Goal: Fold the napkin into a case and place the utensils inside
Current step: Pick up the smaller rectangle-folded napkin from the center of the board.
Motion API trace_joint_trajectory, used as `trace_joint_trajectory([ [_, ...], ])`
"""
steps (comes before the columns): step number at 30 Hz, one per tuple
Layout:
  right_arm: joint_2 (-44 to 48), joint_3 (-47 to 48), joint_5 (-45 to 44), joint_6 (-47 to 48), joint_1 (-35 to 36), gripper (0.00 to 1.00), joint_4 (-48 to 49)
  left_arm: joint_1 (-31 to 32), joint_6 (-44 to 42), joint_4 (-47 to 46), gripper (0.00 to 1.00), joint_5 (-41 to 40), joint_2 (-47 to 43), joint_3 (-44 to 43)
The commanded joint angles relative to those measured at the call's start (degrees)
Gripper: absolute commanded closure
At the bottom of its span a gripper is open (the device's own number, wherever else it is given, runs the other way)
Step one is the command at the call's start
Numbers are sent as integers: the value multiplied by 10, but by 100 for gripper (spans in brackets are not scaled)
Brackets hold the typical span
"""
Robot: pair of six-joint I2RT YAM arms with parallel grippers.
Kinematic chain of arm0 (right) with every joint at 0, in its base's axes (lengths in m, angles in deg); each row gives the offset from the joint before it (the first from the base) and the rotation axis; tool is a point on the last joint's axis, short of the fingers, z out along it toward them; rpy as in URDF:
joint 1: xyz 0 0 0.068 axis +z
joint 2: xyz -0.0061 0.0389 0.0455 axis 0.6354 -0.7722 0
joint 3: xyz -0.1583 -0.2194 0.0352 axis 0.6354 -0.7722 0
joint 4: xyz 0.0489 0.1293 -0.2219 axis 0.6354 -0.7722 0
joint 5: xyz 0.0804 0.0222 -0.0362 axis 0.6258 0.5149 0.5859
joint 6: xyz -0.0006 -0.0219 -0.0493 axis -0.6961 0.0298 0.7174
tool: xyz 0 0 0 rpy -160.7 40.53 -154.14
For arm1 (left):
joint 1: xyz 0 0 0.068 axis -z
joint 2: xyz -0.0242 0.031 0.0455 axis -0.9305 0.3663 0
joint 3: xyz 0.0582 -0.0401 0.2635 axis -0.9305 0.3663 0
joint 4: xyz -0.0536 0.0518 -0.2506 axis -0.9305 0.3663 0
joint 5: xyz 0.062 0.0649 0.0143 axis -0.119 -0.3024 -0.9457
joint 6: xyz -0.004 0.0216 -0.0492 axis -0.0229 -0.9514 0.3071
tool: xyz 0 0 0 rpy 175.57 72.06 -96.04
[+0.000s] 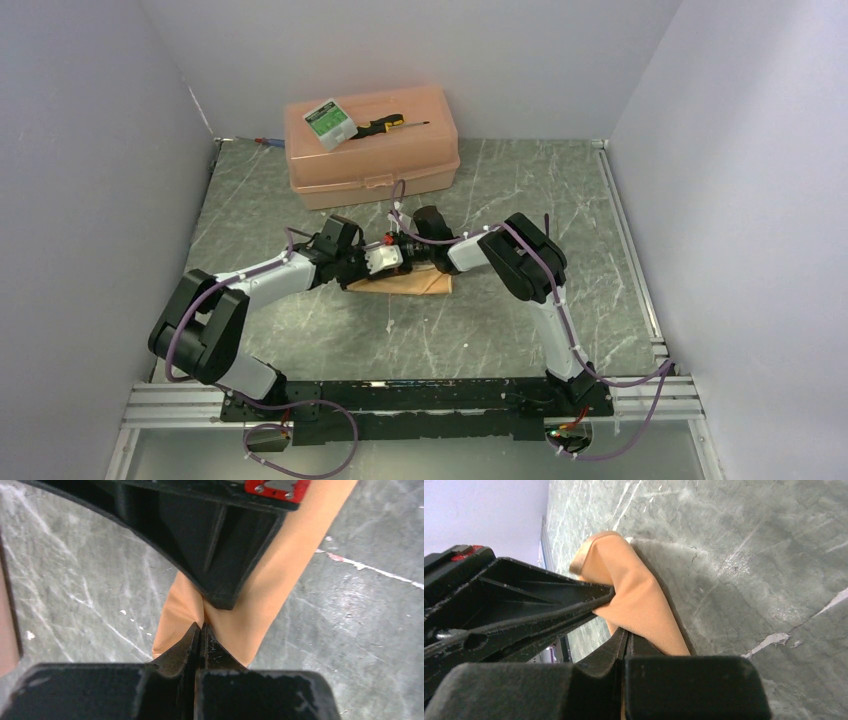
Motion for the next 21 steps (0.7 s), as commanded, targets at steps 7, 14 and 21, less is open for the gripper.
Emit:
trace_joint_trajectory([
  [7, -45, -8, -49, 50, 6, 100, -63, 1, -31, -62, 97, -55, -19, -23],
  [14, -47, -3, -59, 49, 7, 100, -83, 1, -18, -16, 97, -6, -22, -25],
  [21, -46, 1, -93, 51, 8, 100, -120, 4, -34, 12, 97, 8, -20, -38],
])
